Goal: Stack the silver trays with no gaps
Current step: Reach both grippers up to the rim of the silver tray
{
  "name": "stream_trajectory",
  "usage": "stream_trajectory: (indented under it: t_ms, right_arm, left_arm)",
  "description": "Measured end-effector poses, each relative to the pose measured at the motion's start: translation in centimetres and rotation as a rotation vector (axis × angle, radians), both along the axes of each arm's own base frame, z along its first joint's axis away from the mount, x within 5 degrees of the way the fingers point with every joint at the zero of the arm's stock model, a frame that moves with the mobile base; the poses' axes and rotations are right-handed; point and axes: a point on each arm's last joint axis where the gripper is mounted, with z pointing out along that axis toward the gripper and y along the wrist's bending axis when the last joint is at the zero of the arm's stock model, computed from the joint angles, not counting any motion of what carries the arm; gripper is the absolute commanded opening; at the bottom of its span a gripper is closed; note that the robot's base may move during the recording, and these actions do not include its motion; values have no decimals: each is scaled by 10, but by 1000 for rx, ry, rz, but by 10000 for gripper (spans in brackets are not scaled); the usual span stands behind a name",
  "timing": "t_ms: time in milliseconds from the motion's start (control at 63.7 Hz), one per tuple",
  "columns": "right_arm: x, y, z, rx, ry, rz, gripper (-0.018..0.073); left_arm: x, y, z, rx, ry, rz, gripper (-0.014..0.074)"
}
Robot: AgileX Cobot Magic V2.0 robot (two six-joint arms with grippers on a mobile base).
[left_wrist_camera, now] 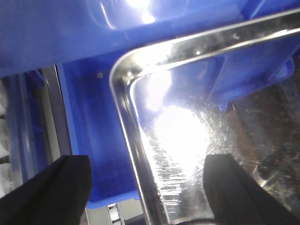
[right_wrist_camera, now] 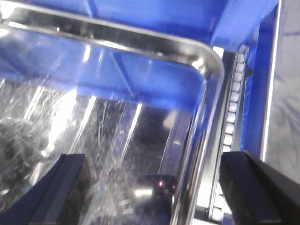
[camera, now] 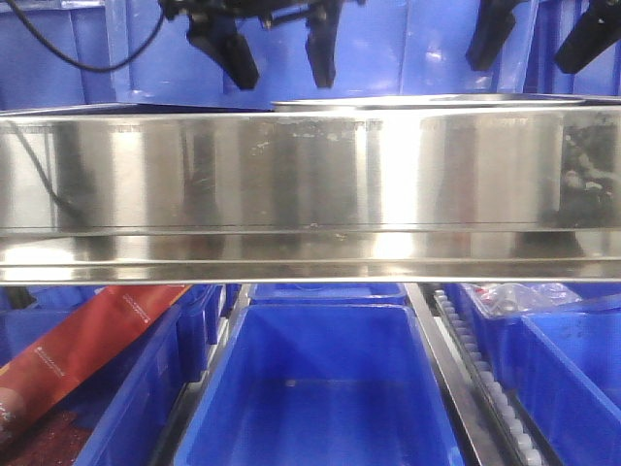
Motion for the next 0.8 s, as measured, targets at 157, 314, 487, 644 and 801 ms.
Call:
stream_trajectory:
  t_ms: [157, 314, 487, 644, 801]
  right_arm:
    - [1, 0, 0, 1, -10, -2, 446]
    - [9, 1, -14, -3, 25, -3, 446]
    - [15, 2, -27, -8, 60, -3, 446]
    - [16, 2, -30, -9, 67, -3, 446]
    - [17, 2, -32, -9, 73, -3, 445]
  left_arm:
    - [2, -2, -7, 7, 15, 0, 398]
    - [4, -5, -16, 15, 34, 0, 398]
    - [4, -5, -17, 16, 36, 0, 398]
    - [5, -4, -17, 32, 22, 0, 398]
    - [6, -3, -17, 40, 14, 0, 377]
